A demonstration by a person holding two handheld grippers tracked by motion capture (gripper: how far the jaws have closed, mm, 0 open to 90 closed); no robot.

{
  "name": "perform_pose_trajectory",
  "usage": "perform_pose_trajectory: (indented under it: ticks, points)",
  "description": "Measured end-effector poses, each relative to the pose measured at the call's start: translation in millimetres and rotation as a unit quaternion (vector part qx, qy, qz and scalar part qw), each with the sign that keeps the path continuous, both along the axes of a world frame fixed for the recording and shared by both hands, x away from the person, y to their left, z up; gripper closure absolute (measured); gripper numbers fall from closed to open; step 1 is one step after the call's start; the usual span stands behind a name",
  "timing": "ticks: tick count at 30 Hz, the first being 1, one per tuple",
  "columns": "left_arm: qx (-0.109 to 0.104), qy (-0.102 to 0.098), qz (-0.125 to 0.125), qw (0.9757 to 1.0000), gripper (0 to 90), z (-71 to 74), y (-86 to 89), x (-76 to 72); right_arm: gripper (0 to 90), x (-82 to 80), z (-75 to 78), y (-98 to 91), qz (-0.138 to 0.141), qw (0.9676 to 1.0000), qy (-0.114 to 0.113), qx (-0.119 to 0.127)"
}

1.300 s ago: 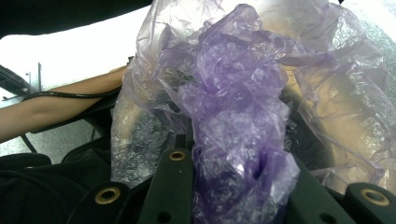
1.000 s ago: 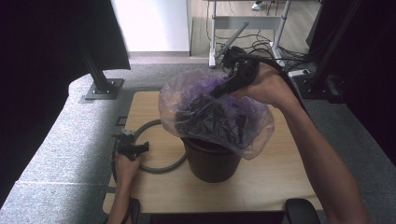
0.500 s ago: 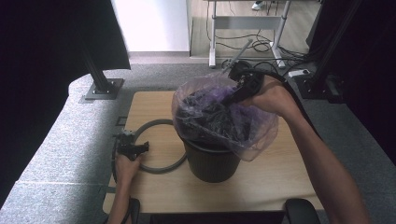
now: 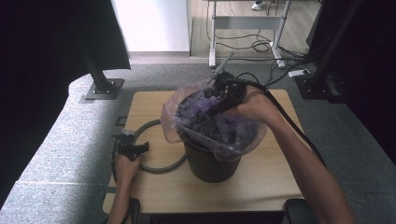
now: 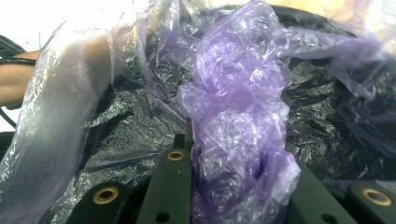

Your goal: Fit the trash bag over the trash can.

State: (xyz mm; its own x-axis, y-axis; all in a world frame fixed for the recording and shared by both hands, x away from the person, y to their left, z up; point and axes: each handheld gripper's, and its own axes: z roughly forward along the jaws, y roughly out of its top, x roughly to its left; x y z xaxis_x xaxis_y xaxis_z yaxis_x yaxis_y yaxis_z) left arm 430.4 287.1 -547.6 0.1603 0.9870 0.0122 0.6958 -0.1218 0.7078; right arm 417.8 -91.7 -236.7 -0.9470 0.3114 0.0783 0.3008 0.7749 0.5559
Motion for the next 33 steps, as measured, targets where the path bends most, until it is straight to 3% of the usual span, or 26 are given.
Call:
perform_pose_trajectory:
  ticks: [8,16,33]
  points:
    - [0.000,0.000,-0.001,1.0000,7.0,0.0,-0.1,-0.2,77.9,-5.0,-5.0,3.8,0.012,0.9999,0.006,0.006]
    - [0.000,0.000,-0.001,1.0000,7.0,0.0,-0.2,-0.3,77.9,-24.0,7.8,-23.1,0.005,0.9999,-0.011,-0.002]
    - [0.000,0.000,-0.001,1.0000,7.0,0.1,-0.2,-0.3,77.9,-48.1,44.6,-74.4,-0.015,0.9995,-0.025,0.008]
